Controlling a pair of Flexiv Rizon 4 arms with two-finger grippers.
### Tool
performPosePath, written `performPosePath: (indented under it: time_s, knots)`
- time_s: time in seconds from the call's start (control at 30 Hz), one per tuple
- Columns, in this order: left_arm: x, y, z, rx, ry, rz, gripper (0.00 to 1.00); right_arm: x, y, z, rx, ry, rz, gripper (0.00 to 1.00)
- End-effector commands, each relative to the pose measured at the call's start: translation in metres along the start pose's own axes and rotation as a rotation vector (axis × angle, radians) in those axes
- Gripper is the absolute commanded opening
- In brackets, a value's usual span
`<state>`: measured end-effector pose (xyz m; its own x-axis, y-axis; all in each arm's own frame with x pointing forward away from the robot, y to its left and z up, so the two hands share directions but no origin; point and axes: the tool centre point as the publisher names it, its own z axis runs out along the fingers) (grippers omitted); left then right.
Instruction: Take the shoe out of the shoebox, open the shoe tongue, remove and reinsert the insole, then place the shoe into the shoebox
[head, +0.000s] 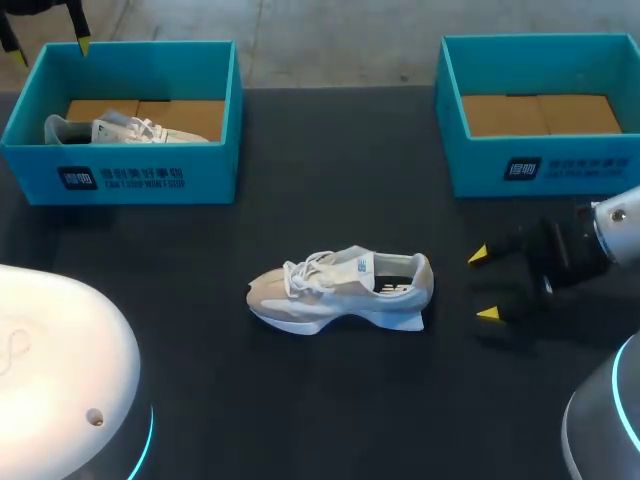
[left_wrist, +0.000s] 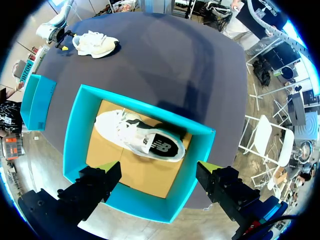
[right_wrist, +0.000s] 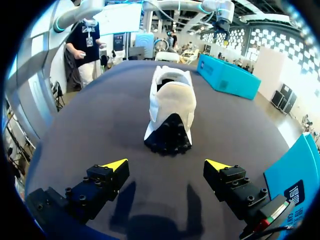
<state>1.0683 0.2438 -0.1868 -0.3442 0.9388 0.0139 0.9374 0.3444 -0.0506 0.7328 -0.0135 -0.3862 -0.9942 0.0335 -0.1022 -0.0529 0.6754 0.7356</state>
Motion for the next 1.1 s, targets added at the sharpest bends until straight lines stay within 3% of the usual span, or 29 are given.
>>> performPosePath:
  time_s: [0.03, 0.57, 0.77, 1.1]
  knots:
    - [0.001, 0.000, -0.001, 0.000, 0.002, 0.001, 1.00, -0.002, 0.000, 0.001, 0.002, 0.003, -0.001, 1.00]
    - [0.001, 0.000, -0.001, 0.000, 0.002, 0.001, 1.00, -0.002, 0.000, 0.001, 0.002, 0.003, -0.001, 1.00]
    - [0.001, 0.000, -0.001, 0.000, 0.002, 0.001, 1.00, -0.017, 0.010, 0.025, -0.025, -0.004, 0.010, 1.00]
    - [0.001, 0.000, -0.001, 0.000, 0.002, 0.001, 1.00, -0.019, 0.023, 0.045, -0.037, 0.003, 0.060, 1.00]
